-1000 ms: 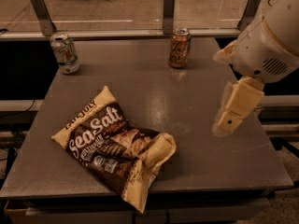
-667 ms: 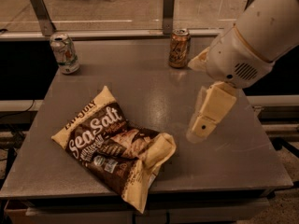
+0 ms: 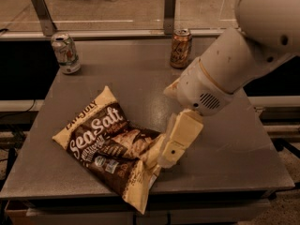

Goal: Move brown chip bag near orange can

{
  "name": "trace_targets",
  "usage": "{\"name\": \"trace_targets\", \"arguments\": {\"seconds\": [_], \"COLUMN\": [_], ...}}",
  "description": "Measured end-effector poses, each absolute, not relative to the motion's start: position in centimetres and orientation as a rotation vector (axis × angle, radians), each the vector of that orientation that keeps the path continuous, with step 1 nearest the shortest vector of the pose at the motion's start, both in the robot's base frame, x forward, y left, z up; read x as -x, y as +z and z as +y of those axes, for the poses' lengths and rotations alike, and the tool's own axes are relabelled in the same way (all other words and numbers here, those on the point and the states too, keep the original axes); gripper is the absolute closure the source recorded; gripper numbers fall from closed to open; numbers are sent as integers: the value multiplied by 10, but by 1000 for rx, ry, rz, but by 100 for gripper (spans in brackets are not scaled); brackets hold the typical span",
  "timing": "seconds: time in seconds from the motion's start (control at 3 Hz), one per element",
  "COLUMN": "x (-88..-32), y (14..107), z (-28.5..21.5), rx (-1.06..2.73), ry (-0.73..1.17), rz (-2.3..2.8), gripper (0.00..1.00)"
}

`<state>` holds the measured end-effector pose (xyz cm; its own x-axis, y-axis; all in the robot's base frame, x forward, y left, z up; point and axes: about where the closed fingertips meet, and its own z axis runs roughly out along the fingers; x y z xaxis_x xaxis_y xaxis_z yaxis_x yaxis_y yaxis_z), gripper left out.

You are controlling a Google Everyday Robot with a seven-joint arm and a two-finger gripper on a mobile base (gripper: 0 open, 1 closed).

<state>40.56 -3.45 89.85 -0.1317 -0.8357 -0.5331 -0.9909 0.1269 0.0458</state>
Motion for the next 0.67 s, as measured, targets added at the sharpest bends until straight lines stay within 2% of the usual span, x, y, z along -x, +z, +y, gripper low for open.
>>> {"name": "trace_targets", "arguments": {"seconds": [0.33, 0.67], "x": [-402, -399], "y": [877, 869], "z": [-20, -8], "rx": [1749, 1722], "ry": [611, 660], "rz": [2056, 2086], "gripper": [0, 16]}}
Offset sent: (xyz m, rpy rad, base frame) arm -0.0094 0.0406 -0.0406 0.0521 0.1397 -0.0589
